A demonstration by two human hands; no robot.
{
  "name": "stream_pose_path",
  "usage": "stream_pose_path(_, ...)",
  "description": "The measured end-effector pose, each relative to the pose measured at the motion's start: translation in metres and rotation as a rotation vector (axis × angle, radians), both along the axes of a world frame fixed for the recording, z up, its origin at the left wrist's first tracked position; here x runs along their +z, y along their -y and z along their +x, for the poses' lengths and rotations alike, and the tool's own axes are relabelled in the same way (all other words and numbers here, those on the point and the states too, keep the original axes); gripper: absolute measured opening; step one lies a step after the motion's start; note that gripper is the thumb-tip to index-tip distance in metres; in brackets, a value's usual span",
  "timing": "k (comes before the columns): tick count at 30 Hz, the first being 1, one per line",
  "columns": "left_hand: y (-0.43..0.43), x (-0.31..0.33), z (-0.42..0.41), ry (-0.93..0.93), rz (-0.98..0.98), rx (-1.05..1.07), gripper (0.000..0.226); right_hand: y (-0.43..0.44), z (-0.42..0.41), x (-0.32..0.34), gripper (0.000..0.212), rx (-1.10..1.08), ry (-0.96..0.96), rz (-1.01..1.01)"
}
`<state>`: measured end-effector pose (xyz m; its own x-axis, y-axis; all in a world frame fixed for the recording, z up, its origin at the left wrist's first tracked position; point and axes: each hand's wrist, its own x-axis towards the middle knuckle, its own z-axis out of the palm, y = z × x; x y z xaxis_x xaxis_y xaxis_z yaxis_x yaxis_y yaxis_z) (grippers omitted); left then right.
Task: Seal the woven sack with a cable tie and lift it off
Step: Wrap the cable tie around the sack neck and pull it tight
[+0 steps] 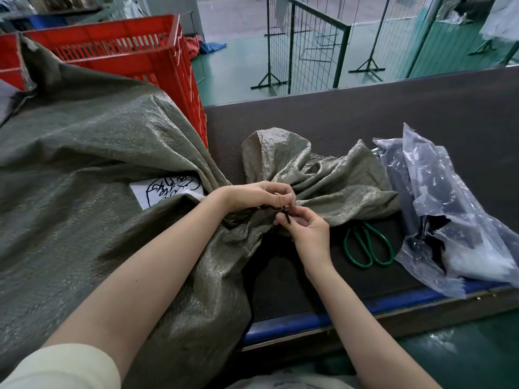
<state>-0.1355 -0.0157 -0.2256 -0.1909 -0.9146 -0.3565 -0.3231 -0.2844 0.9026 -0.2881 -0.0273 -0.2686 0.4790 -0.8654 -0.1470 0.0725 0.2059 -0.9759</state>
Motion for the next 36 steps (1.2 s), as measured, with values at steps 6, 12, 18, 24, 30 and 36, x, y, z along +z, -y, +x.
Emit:
stream_pose_path(6,0.001,0.001,0.005,-0.03,0.021,-0.04,0.014,0.001,0.001,0.007,0.02,-0.008,0.067,0.206)
stream_pose_path(12,0.003,0.004,0.007,0.126,-0.007,-0.012,0.021,0.001,-0.013,0.016,0.026,0.004,0.043,0.177)
stream_pose_path(18,0.009,0.037,0.003,0.44,0.001,-0.22,0.021,-0.006,-0.009,0.021,0.036,0.102,-0.024,0.047)
stream_pose_path(24,-0.005,0.042,-0.004,0.519,-0.109,-0.108,0.024,-0.013,-0.008,0.019,0.036,0.119,0.051,0.091)
stream_pose_path(30,-0.012,0.036,-0.003,0.653,-0.155,-0.121,0.016,-0.023,-0.01,0.015,0.037,0.145,0.039,0.082)
stream_pose_path(36,-0.013,0.035,0.004,0.765,-0.162,-0.096,0.018,-0.025,-0.019,0.017,0.042,0.121,0.032,0.032)
